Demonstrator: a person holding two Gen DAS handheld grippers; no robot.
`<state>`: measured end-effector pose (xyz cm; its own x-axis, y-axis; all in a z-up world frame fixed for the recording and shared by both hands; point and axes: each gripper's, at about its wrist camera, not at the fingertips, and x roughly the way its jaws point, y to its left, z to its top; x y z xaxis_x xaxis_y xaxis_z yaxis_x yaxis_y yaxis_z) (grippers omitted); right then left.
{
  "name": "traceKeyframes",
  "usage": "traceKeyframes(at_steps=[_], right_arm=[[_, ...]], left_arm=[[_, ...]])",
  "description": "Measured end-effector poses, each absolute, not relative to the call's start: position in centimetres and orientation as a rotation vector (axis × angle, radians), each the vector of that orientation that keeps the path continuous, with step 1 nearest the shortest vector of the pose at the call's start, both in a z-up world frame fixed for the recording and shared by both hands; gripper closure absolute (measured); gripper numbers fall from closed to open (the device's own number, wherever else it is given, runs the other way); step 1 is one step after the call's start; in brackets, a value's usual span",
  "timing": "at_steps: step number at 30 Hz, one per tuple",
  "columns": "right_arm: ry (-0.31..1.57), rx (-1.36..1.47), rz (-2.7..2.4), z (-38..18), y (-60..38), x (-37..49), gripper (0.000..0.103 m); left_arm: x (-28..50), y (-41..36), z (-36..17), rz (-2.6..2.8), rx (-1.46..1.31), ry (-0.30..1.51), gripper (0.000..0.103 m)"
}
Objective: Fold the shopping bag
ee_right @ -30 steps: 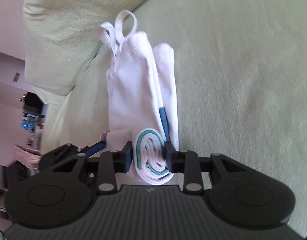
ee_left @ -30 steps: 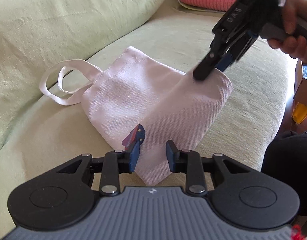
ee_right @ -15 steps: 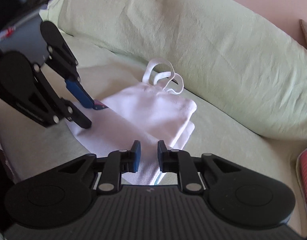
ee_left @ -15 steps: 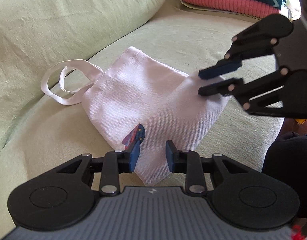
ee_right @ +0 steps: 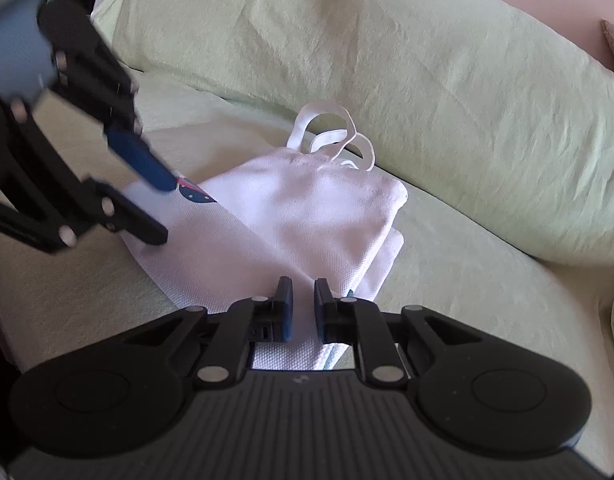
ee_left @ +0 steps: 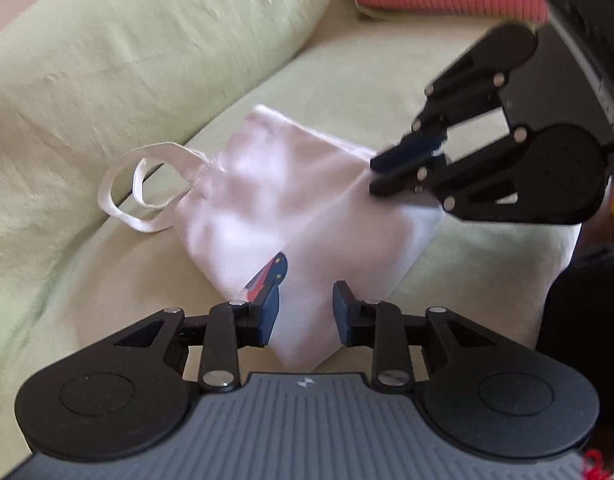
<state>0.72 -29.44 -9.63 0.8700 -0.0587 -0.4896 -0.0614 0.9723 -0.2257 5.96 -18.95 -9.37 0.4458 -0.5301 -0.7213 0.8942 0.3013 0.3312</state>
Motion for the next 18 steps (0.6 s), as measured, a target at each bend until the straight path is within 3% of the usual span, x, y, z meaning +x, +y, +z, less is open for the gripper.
traceKeyframes(at_steps=[3,5,8,18], right_arm=[[0.516,-0.232,0.013,-9.4,-29.5,0.6,0.091],[0.514,-0.226,0.021,-9.4,-29.6,0.5,0.091],[0.512,-0.218,0.029,-9.3,-29.6,0.3,0.092],[0.509,-0.210,0.043,-9.2,-29.6,0.0,0.092]], left_arm=[[4.3,-18.9,-9.3,-1.014,0.913,0.452,0.066],[2.7,-18.3,-9.4,-1.050,1.004,0.381,0.058],[0.4,-16.7,-9.8,-1.105,1.115,0.288,0.055],[1.0,-17.6,-14.1,-1.094,1.477,0.041,0.053]])
